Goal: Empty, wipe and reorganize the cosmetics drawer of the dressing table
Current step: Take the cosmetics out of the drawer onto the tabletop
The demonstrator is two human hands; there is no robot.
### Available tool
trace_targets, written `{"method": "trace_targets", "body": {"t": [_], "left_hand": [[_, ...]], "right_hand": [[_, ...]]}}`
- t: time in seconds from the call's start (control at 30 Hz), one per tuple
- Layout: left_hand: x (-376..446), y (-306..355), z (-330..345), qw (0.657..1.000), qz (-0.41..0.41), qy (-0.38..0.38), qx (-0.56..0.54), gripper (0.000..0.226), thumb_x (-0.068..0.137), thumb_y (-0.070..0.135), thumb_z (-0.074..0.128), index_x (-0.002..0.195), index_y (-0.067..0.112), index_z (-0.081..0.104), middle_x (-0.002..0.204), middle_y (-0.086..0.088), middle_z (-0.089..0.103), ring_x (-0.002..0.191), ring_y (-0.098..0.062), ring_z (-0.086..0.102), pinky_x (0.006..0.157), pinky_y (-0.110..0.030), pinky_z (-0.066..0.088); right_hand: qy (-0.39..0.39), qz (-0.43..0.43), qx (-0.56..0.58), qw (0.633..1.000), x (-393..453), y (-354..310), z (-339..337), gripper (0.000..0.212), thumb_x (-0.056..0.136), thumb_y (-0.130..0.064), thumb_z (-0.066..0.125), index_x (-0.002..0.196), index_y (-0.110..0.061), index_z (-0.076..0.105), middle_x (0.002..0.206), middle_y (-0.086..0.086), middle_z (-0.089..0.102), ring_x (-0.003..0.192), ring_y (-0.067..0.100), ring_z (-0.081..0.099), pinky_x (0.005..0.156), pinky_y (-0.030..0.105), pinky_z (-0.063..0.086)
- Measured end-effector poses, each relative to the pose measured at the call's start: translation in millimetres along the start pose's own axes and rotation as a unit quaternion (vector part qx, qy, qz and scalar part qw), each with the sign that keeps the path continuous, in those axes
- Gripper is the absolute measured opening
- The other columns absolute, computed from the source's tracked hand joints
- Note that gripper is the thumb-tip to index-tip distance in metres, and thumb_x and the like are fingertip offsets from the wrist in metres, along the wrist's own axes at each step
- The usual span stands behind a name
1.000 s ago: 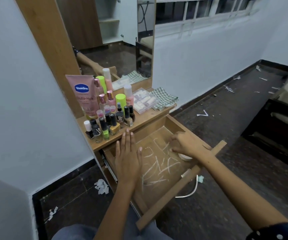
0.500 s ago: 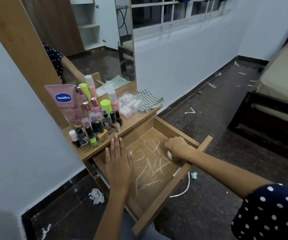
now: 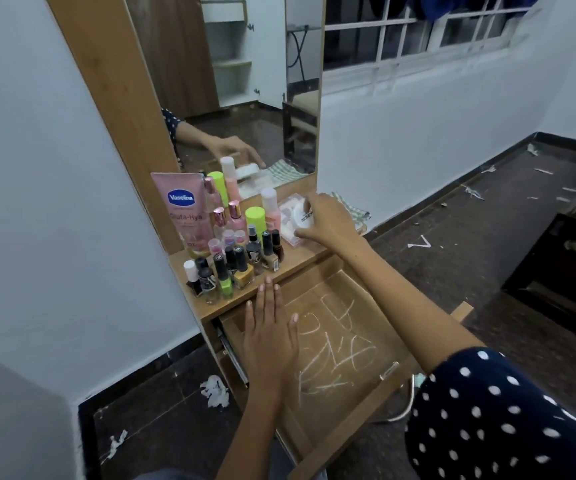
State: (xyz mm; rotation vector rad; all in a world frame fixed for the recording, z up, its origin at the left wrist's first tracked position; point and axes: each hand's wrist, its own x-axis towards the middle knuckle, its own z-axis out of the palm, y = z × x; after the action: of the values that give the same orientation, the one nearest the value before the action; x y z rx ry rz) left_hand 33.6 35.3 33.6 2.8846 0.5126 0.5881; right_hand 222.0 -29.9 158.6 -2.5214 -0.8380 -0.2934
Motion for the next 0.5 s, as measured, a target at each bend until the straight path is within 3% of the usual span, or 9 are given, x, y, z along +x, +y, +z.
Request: {"method": "trace_targets", "body": {"t": [0.13,0.27,0.4,0.5], "left_hand": [[-0.8,0.6,-1.1,1.000,-0.002,0.000,0.007,0.060,0.099,0.039,0.018,0.148,0.007,0.027,0.158,-0.008,0.014,0.146,-0.021,0.015,0.119,-0.038,0.012],[-0.4,1.3,-4.7,1.000,0.006,0.010,0.003,0.059,0.099,0.038,0.020,0.148,0.005,0.027,0.158,-0.010,0.013,0.146,-0.022,0.013,0.118,-0.036,0.002],[-1.6,4.7,-6.4,0.998,0.054,0.036,-0.012,0.057,0.099,0.032,0.029,0.149,0.006,0.025,0.158,-0.011,0.016,0.147,-0.022,0.014,0.119,-0.037,0.005],[5.2,19.4,-4.9,0.992,0.121,0.035,-0.022,0.056,0.099,0.033,0.031,0.148,0.008,0.026,0.158,-0.009,0.018,0.146,-0.022,0.016,0.119,-0.040,0.012]], "right_hand": [[-0.027,0.000,0.029,0.999,13.6,2.0,20.3,0.034,0.072,-0.024,0.076,0.097,-0.009,0.059,0.108,0.012,0.063,0.098,0.028,0.057,0.075,0.034,0.044],[-0.010,-0.017,0.065,0.998,2.1,16.8,27.0,0.030,0.085,-0.022,0.067,0.111,-0.008,0.066,0.127,0.013,0.058,0.115,0.029,0.053,0.090,0.033,0.041],[0.056,-0.002,0.070,0.996,-22.3,47.3,22.4,0.035,0.095,-0.016,0.050,0.129,-0.010,0.054,0.134,0.012,0.056,0.124,0.028,0.051,0.104,0.039,0.040],[0.008,0.004,0.038,0.999,-27.1,65.2,18.0,0.041,0.101,-0.023,0.041,0.138,-0.009,0.043,0.140,0.012,0.051,0.129,0.027,0.047,0.111,0.042,0.034]]}}
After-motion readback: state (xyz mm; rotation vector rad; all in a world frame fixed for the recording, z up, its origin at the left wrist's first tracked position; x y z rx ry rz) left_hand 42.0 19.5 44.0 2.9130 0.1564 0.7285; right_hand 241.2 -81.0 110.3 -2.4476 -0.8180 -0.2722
